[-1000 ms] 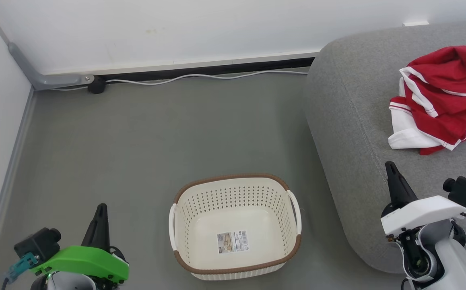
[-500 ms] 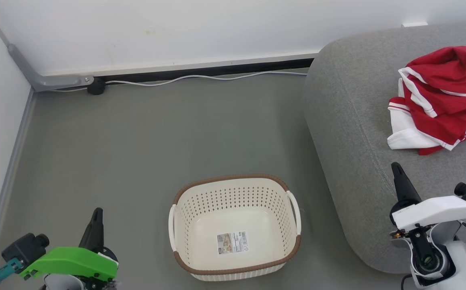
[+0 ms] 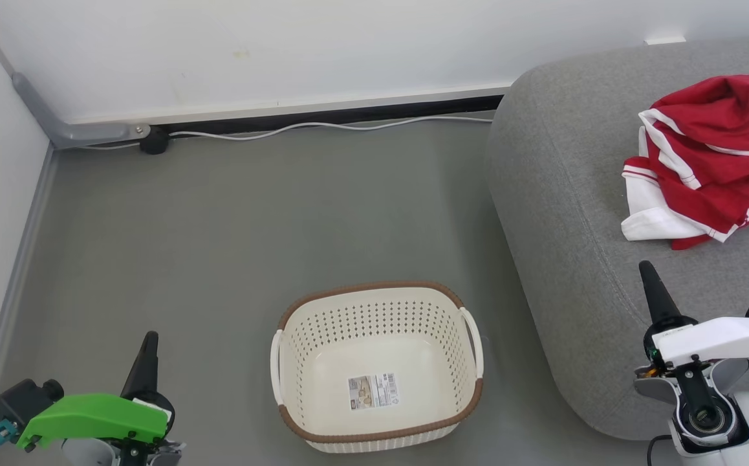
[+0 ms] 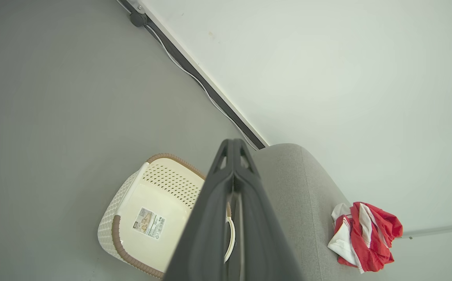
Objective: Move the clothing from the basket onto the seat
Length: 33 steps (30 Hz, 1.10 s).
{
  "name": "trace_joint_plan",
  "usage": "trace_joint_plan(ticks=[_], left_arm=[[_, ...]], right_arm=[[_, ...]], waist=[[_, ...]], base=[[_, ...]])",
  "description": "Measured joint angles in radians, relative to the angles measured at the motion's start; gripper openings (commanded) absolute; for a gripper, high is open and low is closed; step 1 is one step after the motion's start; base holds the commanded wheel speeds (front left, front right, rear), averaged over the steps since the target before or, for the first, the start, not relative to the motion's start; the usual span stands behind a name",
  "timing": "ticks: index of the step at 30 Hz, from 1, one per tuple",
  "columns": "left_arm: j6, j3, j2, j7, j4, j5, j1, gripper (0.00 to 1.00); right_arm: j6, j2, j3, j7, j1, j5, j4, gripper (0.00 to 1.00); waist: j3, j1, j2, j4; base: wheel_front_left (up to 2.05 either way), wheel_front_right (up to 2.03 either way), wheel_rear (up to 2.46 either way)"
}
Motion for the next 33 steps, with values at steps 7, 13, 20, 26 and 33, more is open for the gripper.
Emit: trace_joint_plan(ticks=[7,13,20,26,33], left_arm=[[-0.017,0.020,-0.002,0.019,0.014,-0.095,-0.012,0.00],[-0.039,0.036,-0.008,0.034,0.030,-0.182,-0.017,0.00],[-0.054,0.058,-0.013,0.046,0.045,-0.279,-0.029,0.00],[-0.072,0.071,-0.015,0.061,0.056,-0.350,-0.037,0.00],[-0.088,0.092,-0.017,0.079,0.073,-0.442,-0.046,0.00]], right_arm=[[0.012,0.010,-0.027,0.019,-0.001,0.088,0.004,0.00],[0.023,0.019,-0.055,0.040,-0.001,0.179,0.008,0.00],[0.037,0.029,-0.082,0.061,-0.002,0.269,0.012,0.00],[0.046,0.034,-0.106,0.077,-0.002,0.344,0.014,0.00],[0.056,0.045,-0.132,0.098,-0.004,0.437,0.017,0.00]], waist=[[-0.002,0.0000,-0.0001,-0.001],[-0.003,0.0000,0.0000,-0.002],[-0.005,0.0000,0.0000,-0.003],[-0.006,0.0000,0.0000,-0.003],[-0.008,0.0000,0.0000,-0.004]], base=[[0.00,0.00,0.00],[0.00,0.00,0.00],[0.00,0.00,0.00],[0.00,0.00,0.00],[0.00,0.00,0.00]])
